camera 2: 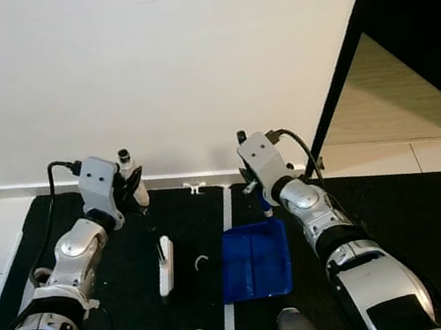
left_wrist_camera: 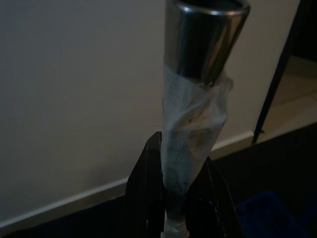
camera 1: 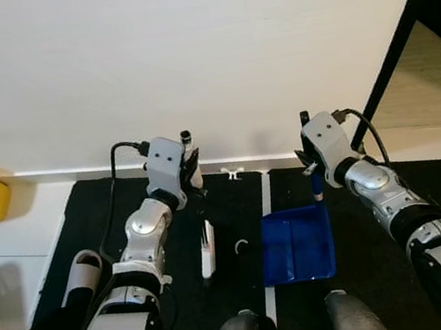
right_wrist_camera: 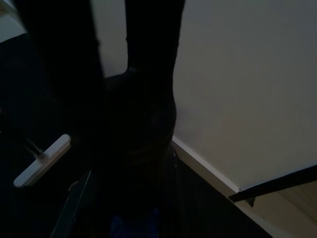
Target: Sweep floor
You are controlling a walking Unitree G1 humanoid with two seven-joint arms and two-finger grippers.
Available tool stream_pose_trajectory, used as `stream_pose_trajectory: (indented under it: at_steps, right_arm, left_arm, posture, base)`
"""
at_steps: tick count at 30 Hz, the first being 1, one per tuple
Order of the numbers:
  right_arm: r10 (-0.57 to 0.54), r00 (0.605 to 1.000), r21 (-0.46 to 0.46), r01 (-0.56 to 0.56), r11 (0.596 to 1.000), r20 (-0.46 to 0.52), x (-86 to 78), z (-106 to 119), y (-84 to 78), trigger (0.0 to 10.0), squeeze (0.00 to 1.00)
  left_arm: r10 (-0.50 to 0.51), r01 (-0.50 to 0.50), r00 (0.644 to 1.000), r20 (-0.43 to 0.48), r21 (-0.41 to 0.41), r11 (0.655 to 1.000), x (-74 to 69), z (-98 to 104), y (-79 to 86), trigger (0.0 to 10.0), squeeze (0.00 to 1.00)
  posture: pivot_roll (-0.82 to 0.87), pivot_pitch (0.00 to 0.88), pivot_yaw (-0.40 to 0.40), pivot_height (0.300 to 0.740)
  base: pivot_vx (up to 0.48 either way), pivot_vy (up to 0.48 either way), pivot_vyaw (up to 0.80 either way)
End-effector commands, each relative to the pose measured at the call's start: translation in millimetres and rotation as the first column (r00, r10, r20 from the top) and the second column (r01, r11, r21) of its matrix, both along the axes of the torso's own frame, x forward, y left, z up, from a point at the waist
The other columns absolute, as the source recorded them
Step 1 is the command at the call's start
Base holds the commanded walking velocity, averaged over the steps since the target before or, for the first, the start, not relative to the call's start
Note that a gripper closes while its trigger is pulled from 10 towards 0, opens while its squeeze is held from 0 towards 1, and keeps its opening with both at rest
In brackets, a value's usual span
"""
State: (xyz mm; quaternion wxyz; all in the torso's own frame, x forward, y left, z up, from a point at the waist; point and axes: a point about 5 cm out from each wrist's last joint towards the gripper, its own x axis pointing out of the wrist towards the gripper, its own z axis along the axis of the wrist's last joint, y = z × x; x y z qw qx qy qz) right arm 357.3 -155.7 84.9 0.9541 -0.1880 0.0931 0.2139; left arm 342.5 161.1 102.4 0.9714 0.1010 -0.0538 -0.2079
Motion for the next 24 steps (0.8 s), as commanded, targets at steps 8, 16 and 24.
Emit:
stream_pose_trajectory:
  at_steps: [8,16,24]
  right_arm:
    - [0.013,0.997,-0.013,-0.014,1.0,-0.078,-4.9,-11.1,-1.3,10.0,0.0]
    - [-0.002,0.998,-0.022,0.0,1.0,-0.06,-2.5,-7.1,-3.6,10.0,0.0]
    - [-0.068,0.996,-0.014,0.067,0.998,-0.05,-4.1,-10.4,-7.3,10.0,0.0]
  left_arm:
    - [0.06,-0.057,0.996,0.061,-0.049,0.997,-2.1,4.2,9.1,10.0,0.0]
    - [0.031,-0.032,0.999,-0.015,-0.086,0.996,3.2,-0.9,2.6,10.0,0.0]
    - [-0.172,0.158,0.977,-0.13,-0.112,0.981,12.3,2.4,-19.0,10.0,0.0]
  posture:
    - [0.02,0.244,0.03,0.74]
    - [-0.02,0.262,0.045,0.74]
    - [-0.05,0.264,0.087,0.74]
  base:
    - [0.0,0.0,0.0]
    - [0.0,0.0,0.0]
    - [0.0,0.0,0.0]
